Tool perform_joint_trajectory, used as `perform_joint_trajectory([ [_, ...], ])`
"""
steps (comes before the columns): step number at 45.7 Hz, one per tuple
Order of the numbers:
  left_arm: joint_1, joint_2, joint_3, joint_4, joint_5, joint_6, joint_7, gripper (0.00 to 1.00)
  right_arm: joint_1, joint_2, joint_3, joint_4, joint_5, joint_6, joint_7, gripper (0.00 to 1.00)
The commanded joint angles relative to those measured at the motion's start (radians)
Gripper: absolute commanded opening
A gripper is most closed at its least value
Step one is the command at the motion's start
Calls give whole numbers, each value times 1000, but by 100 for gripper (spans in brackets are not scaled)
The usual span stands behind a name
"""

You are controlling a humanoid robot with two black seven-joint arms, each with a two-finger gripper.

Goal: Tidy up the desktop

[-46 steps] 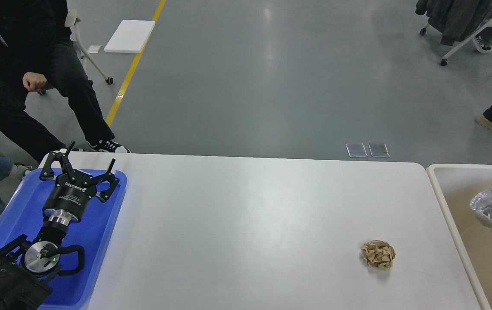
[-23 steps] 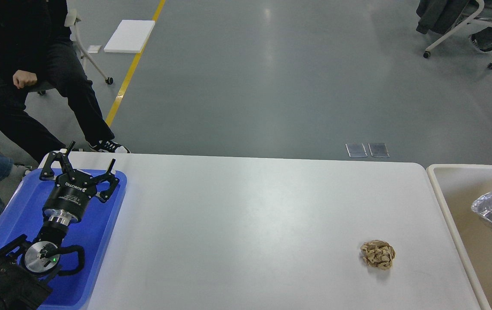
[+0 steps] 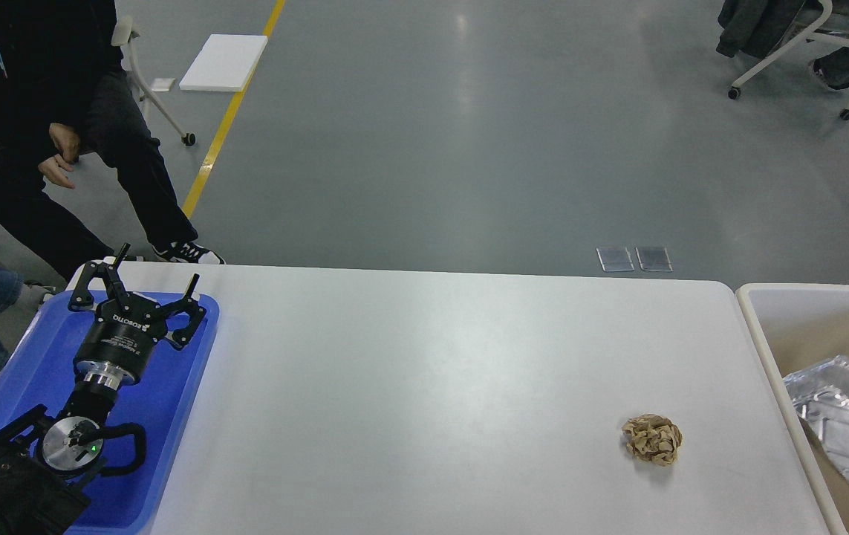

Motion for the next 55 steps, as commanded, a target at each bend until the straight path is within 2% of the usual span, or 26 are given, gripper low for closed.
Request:
perform_joint_trajectory([
  [1, 0, 0, 0, 0, 0, 0, 0, 99, -3, 4, 6, -2, -2, -54, 1, 96],
  [24, 0, 0, 0, 0, 0, 0, 0, 99, 35, 3, 29, 9, 3, -46, 0, 99],
  [29, -2, 0, 0, 0, 0, 0, 1, 99, 80, -42, 21, 36, 0, -46, 0, 100],
  [35, -2, 0, 0, 0, 0, 0, 1, 99, 152, -152, 1, 205, -29, -45, -6, 100],
  [42, -2, 0, 0, 0, 0, 0, 1, 99, 244, -290, -20, 450, -177, -23, -9, 100],
  [50, -2, 0, 0, 0, 0, 0, 1, 99, 383, -358, -108, 627, -333, 49, -15, 100],
  [55, -2, 0, 0, 0, 0, -2, 1, 99, 521, -376, -210, 707, -339, 122, -15, 100],
])
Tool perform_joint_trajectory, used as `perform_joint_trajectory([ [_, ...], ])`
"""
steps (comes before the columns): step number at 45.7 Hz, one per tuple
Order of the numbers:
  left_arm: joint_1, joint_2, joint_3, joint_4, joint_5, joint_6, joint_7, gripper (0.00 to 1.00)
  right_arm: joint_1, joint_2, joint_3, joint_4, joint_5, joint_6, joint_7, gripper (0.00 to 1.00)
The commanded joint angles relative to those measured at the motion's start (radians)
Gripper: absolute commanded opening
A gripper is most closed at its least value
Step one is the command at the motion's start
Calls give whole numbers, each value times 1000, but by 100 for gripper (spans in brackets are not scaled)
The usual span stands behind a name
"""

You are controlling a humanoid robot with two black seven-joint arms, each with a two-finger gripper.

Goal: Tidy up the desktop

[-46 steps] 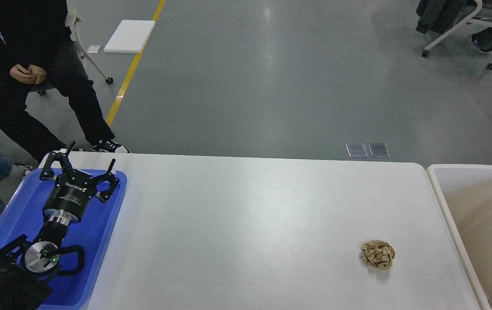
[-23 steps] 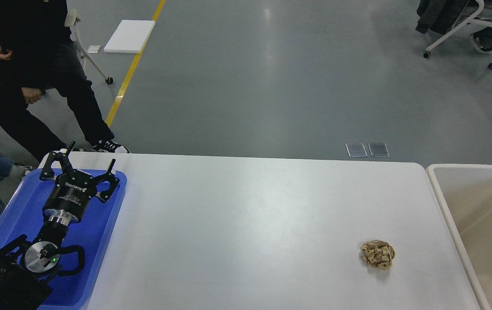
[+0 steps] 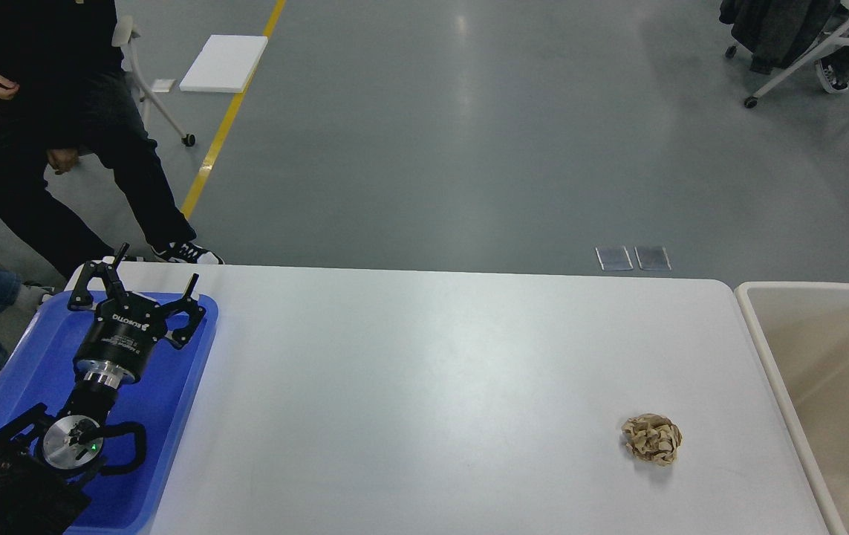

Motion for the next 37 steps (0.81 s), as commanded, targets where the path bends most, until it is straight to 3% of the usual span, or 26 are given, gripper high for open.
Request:
perform_joint_trajectory([
  [1, 0, 0, 0, 0, 0, 0, 0, 99, 253, -91, -168, 237, -105, 122, -4, 100],
  [10, 0, 0, 0, 0, 0, -1, 0, 99, 582, -61, -415, 346, -90, 238, -4, 100],
  [20, 0, -2, 0, -1, 0, -1, 0, 99, 697, 22, -446, 349, -90, 255, -4, 100],
  [37, 0, -2, 0, 0, 0, -1, 0, 99, 973, 27, -586, 469, -90, 481, -3, 100],
])
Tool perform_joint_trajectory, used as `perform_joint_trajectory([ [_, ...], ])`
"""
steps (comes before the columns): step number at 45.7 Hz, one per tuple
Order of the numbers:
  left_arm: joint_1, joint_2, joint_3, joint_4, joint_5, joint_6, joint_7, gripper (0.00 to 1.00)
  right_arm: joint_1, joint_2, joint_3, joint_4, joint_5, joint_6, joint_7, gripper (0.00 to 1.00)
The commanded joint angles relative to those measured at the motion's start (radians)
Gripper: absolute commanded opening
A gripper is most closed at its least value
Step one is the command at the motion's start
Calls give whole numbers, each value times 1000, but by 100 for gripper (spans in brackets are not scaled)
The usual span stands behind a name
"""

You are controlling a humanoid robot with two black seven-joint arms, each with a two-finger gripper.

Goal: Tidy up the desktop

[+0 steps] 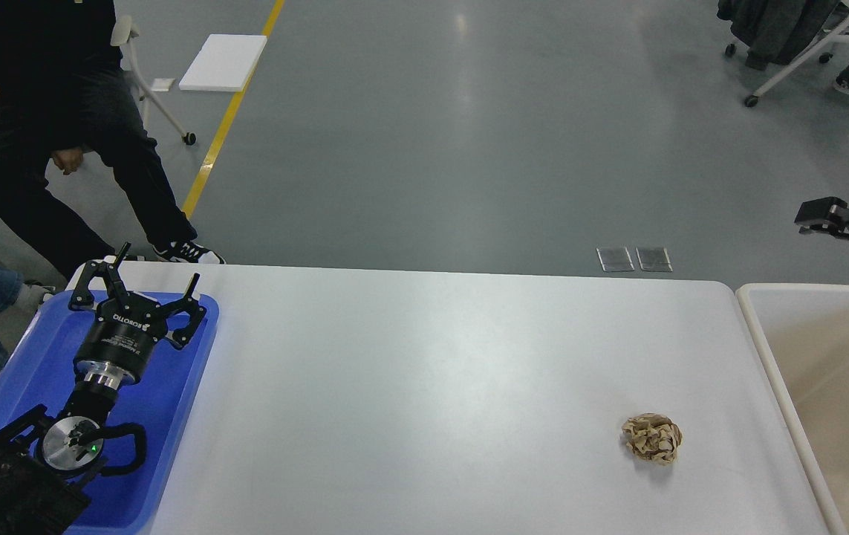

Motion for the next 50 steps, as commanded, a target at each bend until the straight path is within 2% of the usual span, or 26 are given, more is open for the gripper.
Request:
perform_joint_trajectory([
  [1, 0, -1, 0, 1, 0, 0, 0, 99, 197, 31, -125, 105, -1, 146, 2, 100],
  [8, -1, 0, 0, -1, 0, 0, 0, 99, 311, 90, -178, 227, 1, 305, 0, 100],
  [14, 0, 0, 0, -1, 0, 0, 0, 99, 352, 170, -185, 239, 1, 401, 0, 100],
  [20, 0, 0, 0, 1, 0, 0, 0, 99, 394, 195, -185, 241, 45, 494, 0, 100],
  [29, 0, 0, 0, 1, 0, 0, 0, 99, 506, 195, -303, 303, 269, 499, -1, 100],
  [40, 0, 0, 0, 1, 0, 1, 0, 99, 636, 195, -333, 443, 288, 499, -1, 100],
  [50, 2, 0, 0, 1, 0, 1, 0, 99, 529, 235, -303, 423, 291, 499, -3, 100],
])
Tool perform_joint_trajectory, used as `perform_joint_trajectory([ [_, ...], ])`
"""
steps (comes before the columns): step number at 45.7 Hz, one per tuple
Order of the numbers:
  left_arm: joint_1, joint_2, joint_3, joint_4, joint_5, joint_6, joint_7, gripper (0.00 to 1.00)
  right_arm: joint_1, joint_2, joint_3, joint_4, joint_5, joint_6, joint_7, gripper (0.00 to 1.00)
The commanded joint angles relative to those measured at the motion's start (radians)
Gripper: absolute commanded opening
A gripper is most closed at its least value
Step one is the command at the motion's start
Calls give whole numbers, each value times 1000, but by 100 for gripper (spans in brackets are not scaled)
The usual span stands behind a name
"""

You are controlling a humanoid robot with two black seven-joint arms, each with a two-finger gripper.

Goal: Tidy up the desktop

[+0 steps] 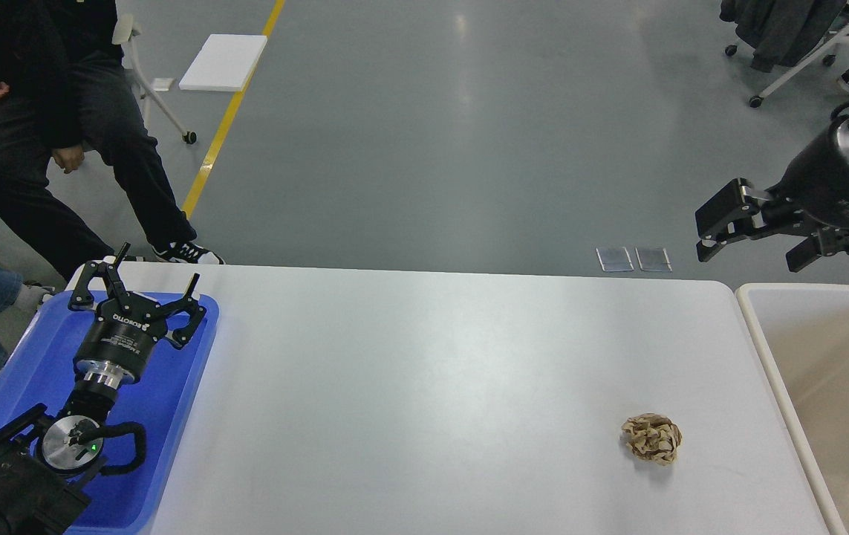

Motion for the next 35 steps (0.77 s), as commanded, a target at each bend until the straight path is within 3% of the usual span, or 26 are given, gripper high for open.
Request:
perform_joint_trajectory([
  [1, 2, 0, 0, 0, 0, 1, 0, 99, -34, 30, 14, 24, 28, 8, -1, 100],
  [35, 0, 0, 0, 0, 0, 1, 0, 99, -32, 108, 14, 26, 77, 8, 8, 100],
])
